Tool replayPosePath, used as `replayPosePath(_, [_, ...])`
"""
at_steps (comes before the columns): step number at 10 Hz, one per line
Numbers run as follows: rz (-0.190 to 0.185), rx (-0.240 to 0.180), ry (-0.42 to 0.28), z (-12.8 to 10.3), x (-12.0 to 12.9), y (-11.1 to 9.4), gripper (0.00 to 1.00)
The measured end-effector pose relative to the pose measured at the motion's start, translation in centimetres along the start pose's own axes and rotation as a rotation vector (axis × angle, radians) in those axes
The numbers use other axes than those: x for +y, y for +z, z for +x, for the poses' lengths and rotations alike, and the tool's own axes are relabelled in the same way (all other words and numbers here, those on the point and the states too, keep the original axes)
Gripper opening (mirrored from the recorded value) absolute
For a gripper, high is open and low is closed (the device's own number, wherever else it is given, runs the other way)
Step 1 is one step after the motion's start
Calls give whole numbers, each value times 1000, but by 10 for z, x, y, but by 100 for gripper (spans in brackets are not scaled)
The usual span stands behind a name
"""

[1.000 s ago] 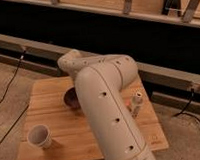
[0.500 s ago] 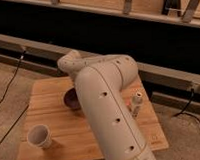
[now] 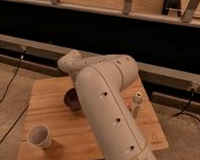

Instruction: Drag the ceramic bowl in a circle

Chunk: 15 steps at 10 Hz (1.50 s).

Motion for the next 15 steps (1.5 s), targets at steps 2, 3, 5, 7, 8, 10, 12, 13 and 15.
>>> replayPosePath(2, [0,0,0,0,0,0,0])
replayPosePath(3, [0,0,0,0,0,0,5])
replayPosePath(5, [0,0,0,0,0,0,26])
replayPosePath(7, [0,0,0,0,0,0,46])
replayPosePath(8, [0,0,0,0,0,0,56])
replayPosePath(10, [2,0,0,0,-1,0,75])
replayPosePath(12, [2,0,0,0,-1,0,80])
replayPosePath(13, [2,0,-1,0,0,0,80])
replayPosePath(15, [2,0,-1,0,0,0,80])
